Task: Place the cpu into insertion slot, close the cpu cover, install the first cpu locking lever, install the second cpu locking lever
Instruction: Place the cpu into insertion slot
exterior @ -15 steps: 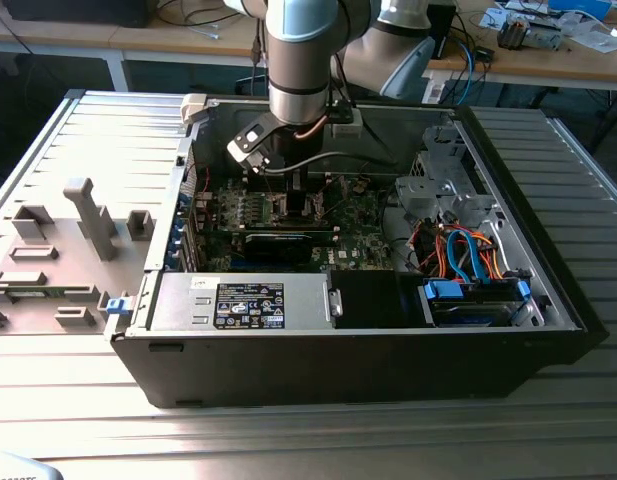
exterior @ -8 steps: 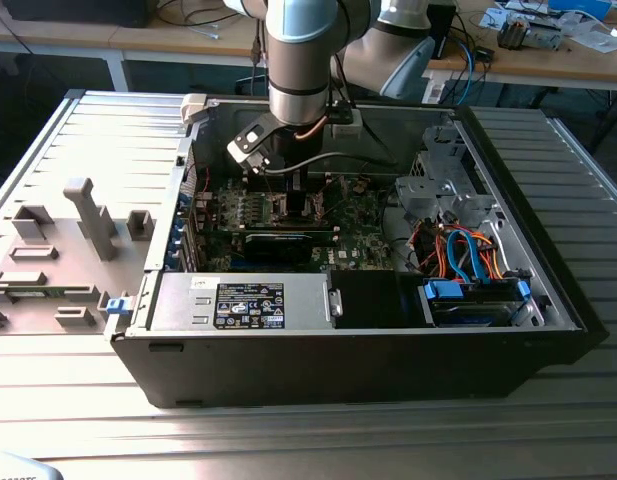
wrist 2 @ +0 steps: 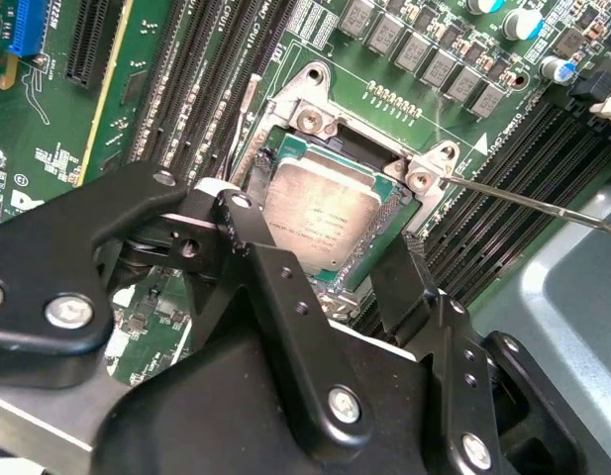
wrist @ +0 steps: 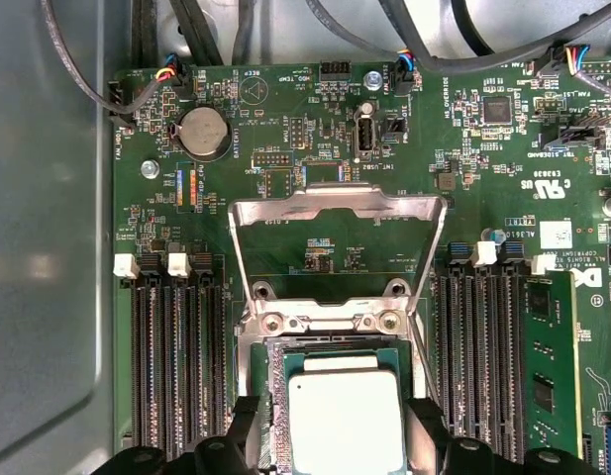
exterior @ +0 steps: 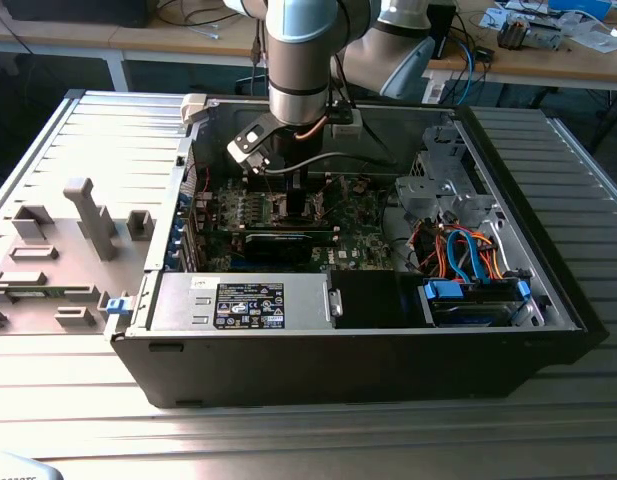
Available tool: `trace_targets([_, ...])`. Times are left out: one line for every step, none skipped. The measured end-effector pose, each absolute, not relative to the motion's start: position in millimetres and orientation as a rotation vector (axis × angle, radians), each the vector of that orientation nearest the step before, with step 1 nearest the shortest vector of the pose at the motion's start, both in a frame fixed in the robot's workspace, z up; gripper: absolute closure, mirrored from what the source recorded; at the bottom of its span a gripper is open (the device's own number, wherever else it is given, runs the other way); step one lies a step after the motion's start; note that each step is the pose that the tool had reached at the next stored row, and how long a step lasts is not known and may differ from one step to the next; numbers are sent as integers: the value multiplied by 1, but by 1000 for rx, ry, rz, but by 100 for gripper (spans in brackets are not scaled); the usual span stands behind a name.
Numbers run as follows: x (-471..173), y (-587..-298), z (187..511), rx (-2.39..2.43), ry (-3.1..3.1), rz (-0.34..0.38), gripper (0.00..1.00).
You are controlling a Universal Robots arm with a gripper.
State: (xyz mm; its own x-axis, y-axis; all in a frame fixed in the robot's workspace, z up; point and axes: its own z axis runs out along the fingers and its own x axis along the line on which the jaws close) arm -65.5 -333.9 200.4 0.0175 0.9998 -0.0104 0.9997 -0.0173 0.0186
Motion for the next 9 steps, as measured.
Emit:
trace_targets([-65, -334, 200, 2226, 2188, 9, 32])
trace_targets([-65, -334, 200, 2226, 2188, 9, 32])
trace_targets([-65, -334, 200, 2226, 2188, 9, 32])
trace_targets([-65, -334, 200, 2226, 2188, 9, 32])
trace_targets([-64, -333, 200, 2226, 2188, 9, 32])
trace_targets([-64, -333, 200, 2226, 2188, 9, 32])
trace_targets([-64, -333, 200, 2226, 2187, 9, 32])
trace_targets([-63, -333, 200, 2226, 2188, 9, 32])
trace_targets([-63, -332, 200, 2226, 2188, 9, 32])
